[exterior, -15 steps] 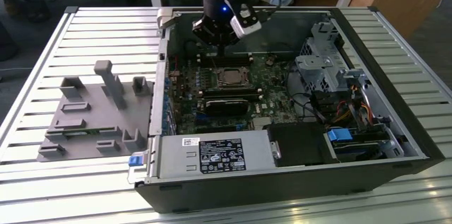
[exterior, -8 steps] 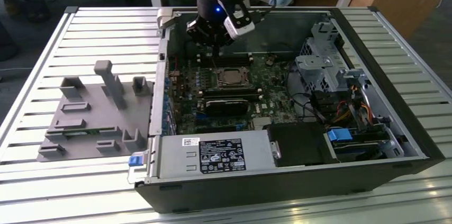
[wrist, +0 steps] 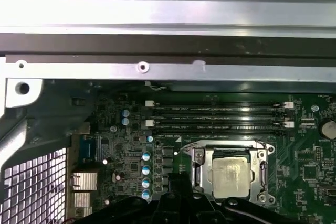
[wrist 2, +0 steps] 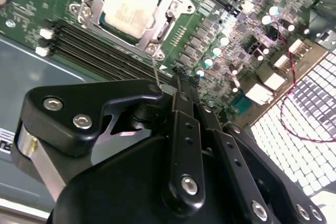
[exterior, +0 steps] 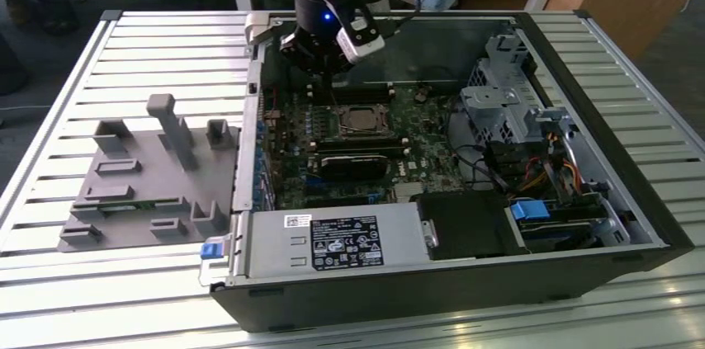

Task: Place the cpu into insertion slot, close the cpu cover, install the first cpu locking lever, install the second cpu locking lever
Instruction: 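Install the first cpu locking lever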

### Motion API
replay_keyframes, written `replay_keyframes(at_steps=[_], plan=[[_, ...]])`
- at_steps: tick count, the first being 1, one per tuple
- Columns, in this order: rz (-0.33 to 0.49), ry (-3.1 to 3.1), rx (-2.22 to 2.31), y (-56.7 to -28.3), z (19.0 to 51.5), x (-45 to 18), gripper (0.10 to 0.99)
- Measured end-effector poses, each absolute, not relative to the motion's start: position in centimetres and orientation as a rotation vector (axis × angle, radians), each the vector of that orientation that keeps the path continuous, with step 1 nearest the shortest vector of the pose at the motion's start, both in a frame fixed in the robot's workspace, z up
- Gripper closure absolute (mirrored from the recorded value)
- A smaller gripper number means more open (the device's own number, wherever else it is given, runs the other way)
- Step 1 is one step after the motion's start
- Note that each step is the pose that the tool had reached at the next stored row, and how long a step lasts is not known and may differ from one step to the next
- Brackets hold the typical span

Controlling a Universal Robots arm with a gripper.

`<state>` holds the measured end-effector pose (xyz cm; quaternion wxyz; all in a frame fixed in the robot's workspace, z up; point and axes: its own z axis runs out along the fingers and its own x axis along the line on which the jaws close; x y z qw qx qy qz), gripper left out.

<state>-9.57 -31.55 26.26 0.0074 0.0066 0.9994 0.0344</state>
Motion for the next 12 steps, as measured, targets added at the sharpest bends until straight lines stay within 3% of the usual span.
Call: replay_keyframes(at_steps=[12], plan=[[0.108,3.124,0.014,-30.77,25.86,-10.58,0.976]])
